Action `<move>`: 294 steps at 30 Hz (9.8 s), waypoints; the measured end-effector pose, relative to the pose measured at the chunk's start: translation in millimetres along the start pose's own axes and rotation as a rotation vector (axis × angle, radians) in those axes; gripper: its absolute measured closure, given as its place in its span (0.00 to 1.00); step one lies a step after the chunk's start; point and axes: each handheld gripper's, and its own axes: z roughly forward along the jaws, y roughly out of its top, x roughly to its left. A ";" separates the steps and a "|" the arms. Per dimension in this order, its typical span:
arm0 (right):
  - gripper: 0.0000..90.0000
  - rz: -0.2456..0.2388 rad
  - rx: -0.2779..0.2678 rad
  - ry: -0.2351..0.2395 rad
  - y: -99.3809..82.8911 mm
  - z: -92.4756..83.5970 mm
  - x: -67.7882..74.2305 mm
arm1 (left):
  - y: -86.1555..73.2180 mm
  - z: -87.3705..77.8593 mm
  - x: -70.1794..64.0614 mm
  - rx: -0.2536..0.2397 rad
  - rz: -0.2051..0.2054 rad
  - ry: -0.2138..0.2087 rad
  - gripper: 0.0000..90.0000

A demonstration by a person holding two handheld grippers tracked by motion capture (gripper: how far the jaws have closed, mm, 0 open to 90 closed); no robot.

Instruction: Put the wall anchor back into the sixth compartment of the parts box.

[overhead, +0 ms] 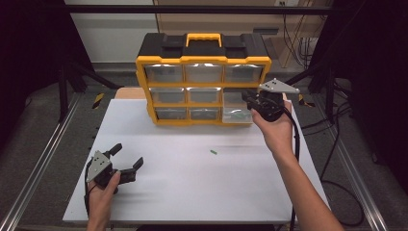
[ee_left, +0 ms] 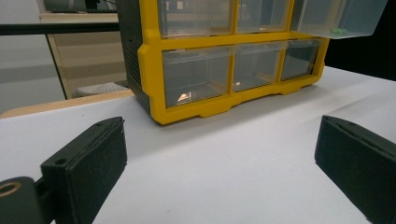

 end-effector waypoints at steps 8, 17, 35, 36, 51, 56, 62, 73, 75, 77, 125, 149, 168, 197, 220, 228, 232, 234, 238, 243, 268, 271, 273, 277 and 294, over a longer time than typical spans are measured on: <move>0.48 -0.014 0.019 0.007 2.4 -7.2 12.1 | 0.1 0.4 -1.3 0.002 0.005 -0.003 0.02; 0.14 -0.028 0.030 0.005 4.3 -20.6 27.8 | 0.1 0.3 -1.0 0.001 0.004 -0.002 0.02; 0.07 0.007 0.081 0.043 -26.8 -40.8 41.6 | -0.6 1.2 -1.4 0.004 0.002 -0.004 0.02; 0.08 0.009 0.082 0.044 -29.5 -41.7 41.7 | -0.6 1.4 -1.5 0.004 0.002 -0.004 0.02; 0.07 0.014 0.135 0.045 -60.2 -40.9 46.1 | -1.1 5.6 -6.1 0.027 0.034 -0.015 0.02; 0.08 0.017 0.148 0.060 -64.1 -36.1 47.9 | -0.8 5.7 -6.4 0.022 0.033 -0.018 0.02; 0.08 0.009 0.175 0.075 -68.2 -31.3 52.8 | -0.7 6.0 -6.8 0.022 0.032 -0.021 0.02; 0.09 0.024 0.222 0.092 -82.0 -19.9 58.6 | -0.7 5.6 -6.4 0.022 0.032 -0.019 0.02; 0.08 0.024 0.230 0.094 -84.0 -18.2 59.4 | -0.7 5.6 -6.2 0.023 0.031 -0.018 0.02; 0.09 0.016 0.242 0.091 -86.1 -16.4 59.7 | -0.7 5.5 -6.3 0.023 0.031 -0.018 0.02; 0.26 0.023 0.399 0.182 -120.1 48.6 64.7 | -0.7 5.1 -5.4 0.023 0.032 -0.014 0.02; 0.61 0.002 0.356 0.213 -126.6 63.7 66.8 | -0.5 4.9 -5.2 0.023 0.034 -0.013 0.02; 0.78 -0.063 0.474 0.264 -143.1 79.3 77.3 | -0.5 4.5 -4.5 0.020 0.030 -0.010 0.02; 0.94 -0.116 0.442 0.281 -145.0 77.4 82.8 | -0.4 4.2 -4.0 0.019 0.030 -0.010 0.02; 0.94 -0.068 0.100 0.201 -85.5 -5.3 60.8 | -0.7 5.4 -6.3 0.027 0.038 -0.014 0.02; 0.94 -0.054 0.023 0.181 -62.0 -21.2 49.1 | -1.0 4.1 -5.9 0.027 0.034 -0.010 0.02; 0.94 -0.051 -0.032 0.160 -46.7 -32.9 44.1 | -0.7 4.3 -7.0 0.026 0.037 -0.012 0.02; 0.94 -0.050 -0.064 0.143 -39.5 -37.5 41.0 | -0.8 4.5 -7.5 0.027 0.037 -0.014 0.02; 0.94 -0.040 -0.108 0.104 -27.4 -41.0 33.5 | -0.7 4.7 -7.9 0.029 0.041 -0.014 0.02; 0.94 -0.028 -0.127 0.077 -15.8 -39.3 25.1 | -0.8 3.3 -5.6 0.024 0.034 -0.006 0.02; 0.94 -0.042 -0.090 -0.002 8.0 -22.2 6.7 | -0.4 3.2 -5.5 0.021 0.033 -0.007 0.02; 0.94 -0.043 -0.080 -0.005 9.2 -17.9 6.4 | -0.4 3.0 -5.1 0.020 0.031 -0.005 0.02; 0.94 -0.042 -0.072 -0.006 9.5 -15.2 6.6 | -0.4 2.9 -4.6 0.020 0.030 -0.005 0.02; 0.94 -0.044 -0.054 -0.003 10.2 -9.6 6.5 | -0.5 3.1 -4.3 0.020 0.029 -0.005 0.02; 0.94 -0.008 0.056 0.025 5.1 12.1 0.3 | -0.2 2.2 -3.4 0.017 0.028 -0.003 0.02</move>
